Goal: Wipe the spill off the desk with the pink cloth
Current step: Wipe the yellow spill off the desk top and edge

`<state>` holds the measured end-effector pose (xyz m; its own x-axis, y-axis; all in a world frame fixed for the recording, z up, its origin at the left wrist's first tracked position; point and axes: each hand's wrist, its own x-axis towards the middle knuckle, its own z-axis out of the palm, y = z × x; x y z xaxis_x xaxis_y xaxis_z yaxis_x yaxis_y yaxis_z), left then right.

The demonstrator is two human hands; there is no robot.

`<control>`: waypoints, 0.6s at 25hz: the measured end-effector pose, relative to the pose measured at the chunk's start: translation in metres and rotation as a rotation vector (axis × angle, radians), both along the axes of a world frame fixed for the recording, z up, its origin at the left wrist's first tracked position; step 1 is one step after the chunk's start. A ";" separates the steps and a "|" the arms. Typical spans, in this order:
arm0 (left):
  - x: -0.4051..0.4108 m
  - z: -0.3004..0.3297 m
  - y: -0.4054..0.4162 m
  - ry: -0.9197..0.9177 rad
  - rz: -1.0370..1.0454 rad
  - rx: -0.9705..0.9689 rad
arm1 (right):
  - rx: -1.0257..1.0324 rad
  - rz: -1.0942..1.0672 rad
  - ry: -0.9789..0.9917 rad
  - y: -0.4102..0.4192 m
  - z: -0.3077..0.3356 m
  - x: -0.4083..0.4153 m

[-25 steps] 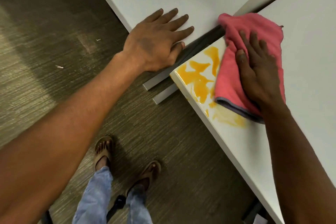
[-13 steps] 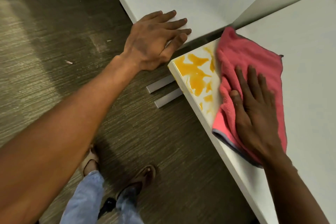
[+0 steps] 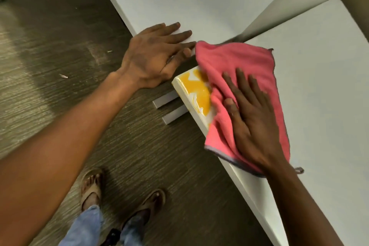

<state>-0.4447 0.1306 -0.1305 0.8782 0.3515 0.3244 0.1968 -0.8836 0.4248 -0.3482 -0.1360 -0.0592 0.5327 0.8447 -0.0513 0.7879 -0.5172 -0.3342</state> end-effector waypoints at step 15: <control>-0.006 -0.007 0.014 0.016 -0.092 0.036 | -0.092 -0.030 -0.044 0.022 0.002 0.004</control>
<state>-0.4503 0.1443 -0.1379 0.9113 0.2574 0.3212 0.1205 -0.9130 0.3898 -0.3445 -0.1141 -0.0574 0.5615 0.8209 -0.1041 0.7842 -0.5681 -0.2496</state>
